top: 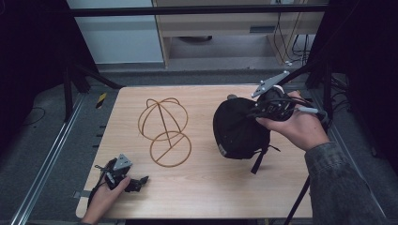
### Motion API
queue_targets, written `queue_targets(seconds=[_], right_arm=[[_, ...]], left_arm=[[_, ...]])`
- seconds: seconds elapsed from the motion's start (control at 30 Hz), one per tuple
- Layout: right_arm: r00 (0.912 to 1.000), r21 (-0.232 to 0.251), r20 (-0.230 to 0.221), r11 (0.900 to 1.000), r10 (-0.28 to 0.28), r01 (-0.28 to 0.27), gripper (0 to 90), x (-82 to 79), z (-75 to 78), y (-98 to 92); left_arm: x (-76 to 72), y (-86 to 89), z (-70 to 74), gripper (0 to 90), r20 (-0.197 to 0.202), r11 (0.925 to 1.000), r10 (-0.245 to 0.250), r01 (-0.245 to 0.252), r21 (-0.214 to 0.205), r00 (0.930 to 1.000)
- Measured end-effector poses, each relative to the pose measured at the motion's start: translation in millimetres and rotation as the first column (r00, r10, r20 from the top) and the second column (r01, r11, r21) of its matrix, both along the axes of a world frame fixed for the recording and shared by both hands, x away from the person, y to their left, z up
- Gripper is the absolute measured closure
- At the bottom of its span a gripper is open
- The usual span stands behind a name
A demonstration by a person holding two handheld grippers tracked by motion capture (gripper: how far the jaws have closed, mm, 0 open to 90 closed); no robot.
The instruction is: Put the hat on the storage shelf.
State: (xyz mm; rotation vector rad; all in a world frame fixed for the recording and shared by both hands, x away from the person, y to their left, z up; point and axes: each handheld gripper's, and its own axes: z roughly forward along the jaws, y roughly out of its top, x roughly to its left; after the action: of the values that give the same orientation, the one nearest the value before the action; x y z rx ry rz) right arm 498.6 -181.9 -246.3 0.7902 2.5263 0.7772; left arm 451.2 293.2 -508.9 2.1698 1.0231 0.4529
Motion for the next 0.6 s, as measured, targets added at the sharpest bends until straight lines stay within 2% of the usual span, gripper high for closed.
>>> queue_targets(seconds=[0.1,0.37,0.6], right_arm=[[1.0,0.004,0.008,1.0,0.001,-0.001,74.0,-1.7,4.9,0.1],[0.9972,0.032,0.073,0.9992,0.021,-0.023,74.0,-10.9,27.1,4.0],[0.9948,0.047,0.096,0.9982,0.034,-0.038,74.0,-16.6,34.7,8.5]], left_arm=[[-0.1,0.0,0.0,0.0,0.0,1.0,0.0,0.0,0.0,1.0],[-0.2,0.0,0.0,0.0,0.0,1.0,0.0,0.0,0.001,1.0],[-0.2,0.0,0.0,0.0,0.0,1.0,0.0,0.0,0.0,1.0]])
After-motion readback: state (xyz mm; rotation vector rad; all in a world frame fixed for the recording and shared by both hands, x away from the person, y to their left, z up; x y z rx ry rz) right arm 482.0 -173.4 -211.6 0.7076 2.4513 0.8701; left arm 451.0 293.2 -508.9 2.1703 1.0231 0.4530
